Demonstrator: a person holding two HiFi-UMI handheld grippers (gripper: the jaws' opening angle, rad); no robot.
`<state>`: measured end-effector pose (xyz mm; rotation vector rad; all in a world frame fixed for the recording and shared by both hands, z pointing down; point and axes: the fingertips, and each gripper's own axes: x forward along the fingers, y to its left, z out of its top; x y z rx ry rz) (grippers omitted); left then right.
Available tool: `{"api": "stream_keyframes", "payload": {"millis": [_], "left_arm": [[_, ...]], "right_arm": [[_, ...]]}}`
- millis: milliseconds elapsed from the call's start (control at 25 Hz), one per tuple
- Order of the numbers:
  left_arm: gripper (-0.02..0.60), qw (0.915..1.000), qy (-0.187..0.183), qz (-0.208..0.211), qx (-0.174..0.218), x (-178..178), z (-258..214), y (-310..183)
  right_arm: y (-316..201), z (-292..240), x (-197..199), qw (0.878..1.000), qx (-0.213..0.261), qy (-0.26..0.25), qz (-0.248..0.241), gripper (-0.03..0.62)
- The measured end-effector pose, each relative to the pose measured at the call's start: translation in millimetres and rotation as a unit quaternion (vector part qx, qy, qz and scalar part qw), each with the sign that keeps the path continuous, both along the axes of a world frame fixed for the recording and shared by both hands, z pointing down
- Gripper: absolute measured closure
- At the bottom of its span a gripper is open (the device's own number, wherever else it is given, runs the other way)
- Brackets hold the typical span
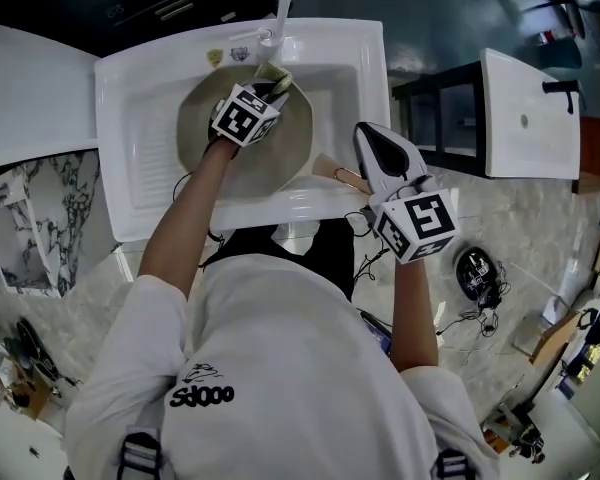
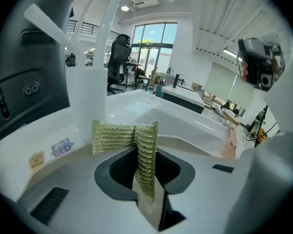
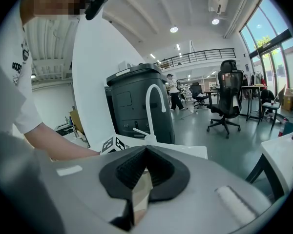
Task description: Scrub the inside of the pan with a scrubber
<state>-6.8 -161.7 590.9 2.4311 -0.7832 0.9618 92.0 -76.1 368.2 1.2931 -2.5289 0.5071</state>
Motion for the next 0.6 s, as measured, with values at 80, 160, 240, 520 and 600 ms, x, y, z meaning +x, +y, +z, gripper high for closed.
{"api": "stream_keyframes", "payload": {"millis": [80,160,240,520,600], "left_arm": [[0.505,0.9998,0.011,0.013,-0.009,7,1,4],[0.505,0.9989,0.024,0.033,-0.022,17,1,13],[0.506,0.9962,0.038,0.067,-0.04,31,2,28],[0.506,0.9834,0.049,0.149,-0.092,52,10,65],[0.506,0.9791,0.05,0.161,-0.114,51,13,74]], "right_arm": [[1,2,-2,1.0,-0.002,-0.001,0.001,0.586],[2,4,-4,1.0,-0.004,-0.001,0.001,0.586],[3,4,-6,1.0,-0.005,0.001,0.001,0.586],[7,1,-5,1.0,-0.003,0.006,0.006,0.586],[10,0,-6,1.0,-0.004,0.007,0.007,0.586]]}}
